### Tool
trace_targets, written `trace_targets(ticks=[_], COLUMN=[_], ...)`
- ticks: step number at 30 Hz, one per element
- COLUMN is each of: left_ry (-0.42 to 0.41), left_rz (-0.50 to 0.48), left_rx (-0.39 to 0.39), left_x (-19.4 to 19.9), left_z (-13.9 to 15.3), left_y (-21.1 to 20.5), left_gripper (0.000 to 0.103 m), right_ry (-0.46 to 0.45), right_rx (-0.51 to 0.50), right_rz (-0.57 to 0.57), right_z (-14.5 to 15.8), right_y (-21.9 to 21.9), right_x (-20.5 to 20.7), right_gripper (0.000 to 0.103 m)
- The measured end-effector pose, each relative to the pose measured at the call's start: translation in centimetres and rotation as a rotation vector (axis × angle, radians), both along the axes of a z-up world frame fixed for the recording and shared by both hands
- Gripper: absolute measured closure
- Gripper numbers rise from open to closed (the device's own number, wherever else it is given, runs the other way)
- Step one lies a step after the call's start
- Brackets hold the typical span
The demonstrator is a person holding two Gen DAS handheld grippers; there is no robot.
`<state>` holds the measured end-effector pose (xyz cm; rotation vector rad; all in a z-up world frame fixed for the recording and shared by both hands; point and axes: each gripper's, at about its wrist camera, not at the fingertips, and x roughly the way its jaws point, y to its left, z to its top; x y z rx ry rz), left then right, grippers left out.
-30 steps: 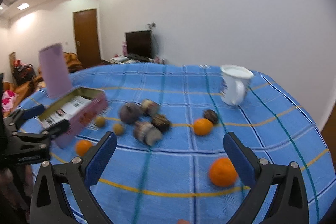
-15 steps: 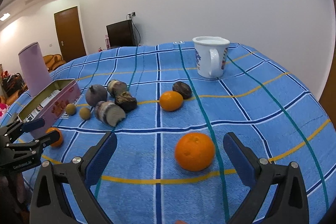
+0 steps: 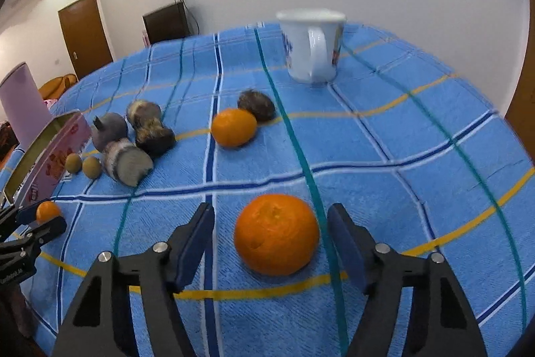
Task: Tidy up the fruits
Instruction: 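Grasp the large orange with the right tool while the left tool grasps another orange, then carry the held oranges with both tools toward the pink tin box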
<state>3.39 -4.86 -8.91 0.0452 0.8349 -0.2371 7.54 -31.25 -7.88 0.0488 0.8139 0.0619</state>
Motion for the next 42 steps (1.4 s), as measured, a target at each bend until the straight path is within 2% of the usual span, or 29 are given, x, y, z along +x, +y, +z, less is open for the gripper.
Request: trace_targets(ticks=[1,3,16,26,42], left_ry=[0.012,0.028,-0.013,-0.087,-0.22], left_rz=[0.001,0.009,0.027,0.032,0.054], left_rx=[-0.009,-0.029,-0.045,-0.098,-0.138], left_x=[0.2,0.4,-0.1,-1.1,-3.1], left_z=[-0.1,-0.3,0.3,1.3,2.8], left_y=[0.1,0.5,1.0,2.0,2.7], left_gripper=[0.052,0.061,0.062,0.062,0.062], right_ry=[0.01,0.01,-0.049,-0.153,-0.206], right_rx=[0.005,0.007,0.026,-0.011,0.018], right_rz=[0.006,0.011,0.104,0.189,0.292], right_z=[-0.1,-0.1,0.2,1.2,1.5], right_y=[0.0,-0.1,1.0,2.7,6.0], right_x=[0.1,0.2,-0.6,-2.5,-3.7], right_gripper=[0.048,0.053,0.054,0.054,0.054])
